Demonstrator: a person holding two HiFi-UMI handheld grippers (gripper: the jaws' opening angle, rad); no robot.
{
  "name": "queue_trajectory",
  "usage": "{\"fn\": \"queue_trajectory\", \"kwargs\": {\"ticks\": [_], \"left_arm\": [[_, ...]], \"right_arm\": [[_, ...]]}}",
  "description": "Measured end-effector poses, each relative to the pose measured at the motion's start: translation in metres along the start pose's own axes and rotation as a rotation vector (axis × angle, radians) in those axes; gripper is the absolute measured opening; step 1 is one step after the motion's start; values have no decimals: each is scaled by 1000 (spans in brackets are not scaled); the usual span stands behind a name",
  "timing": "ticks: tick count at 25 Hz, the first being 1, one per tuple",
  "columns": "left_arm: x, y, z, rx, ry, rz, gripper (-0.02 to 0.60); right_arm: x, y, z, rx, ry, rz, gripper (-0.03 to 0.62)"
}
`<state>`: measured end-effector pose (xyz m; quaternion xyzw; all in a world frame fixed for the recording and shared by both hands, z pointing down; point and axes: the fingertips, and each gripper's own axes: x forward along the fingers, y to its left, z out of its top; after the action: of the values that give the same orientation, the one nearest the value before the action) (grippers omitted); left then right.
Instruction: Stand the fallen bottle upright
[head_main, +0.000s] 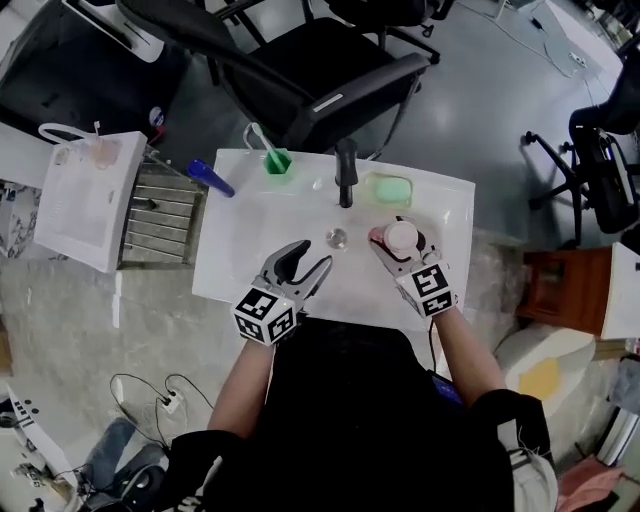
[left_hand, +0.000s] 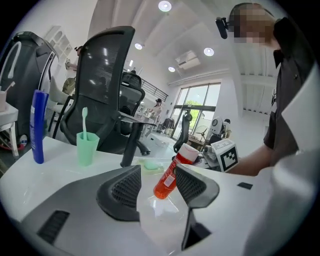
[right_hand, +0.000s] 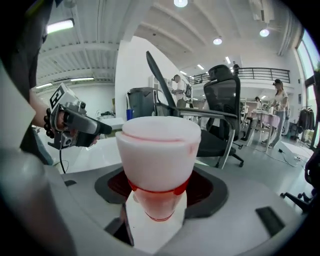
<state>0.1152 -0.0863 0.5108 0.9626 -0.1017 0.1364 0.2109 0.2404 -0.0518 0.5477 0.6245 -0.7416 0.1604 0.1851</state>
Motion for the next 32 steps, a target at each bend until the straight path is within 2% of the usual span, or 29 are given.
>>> {"fn": "queue_trajectory", "kwargs": {"ticks": [8, 13, 17, 23, 32], "left_arm": [[28, -23, 14, 34, -10, -63, 230], [38, -37, 14, 44, -1, -83, 229], [37, -37, 17, 56, 2, -68, 229], [29, -28, 20, 55, 7, -13, 230], [21, -23, 14, 40, 33, 21, 229]], "right_arm": [[-47, -85, 24, 35, -101, -181, 302], [-55, -131, 34, 44, -120, -250, 302], [-52, -158, 37, 53, -126, -284, 302], [-37, -182, 33, 70, -120, -302, 302], [-28, -186, 34, 64, -148, -332, 304]]}}
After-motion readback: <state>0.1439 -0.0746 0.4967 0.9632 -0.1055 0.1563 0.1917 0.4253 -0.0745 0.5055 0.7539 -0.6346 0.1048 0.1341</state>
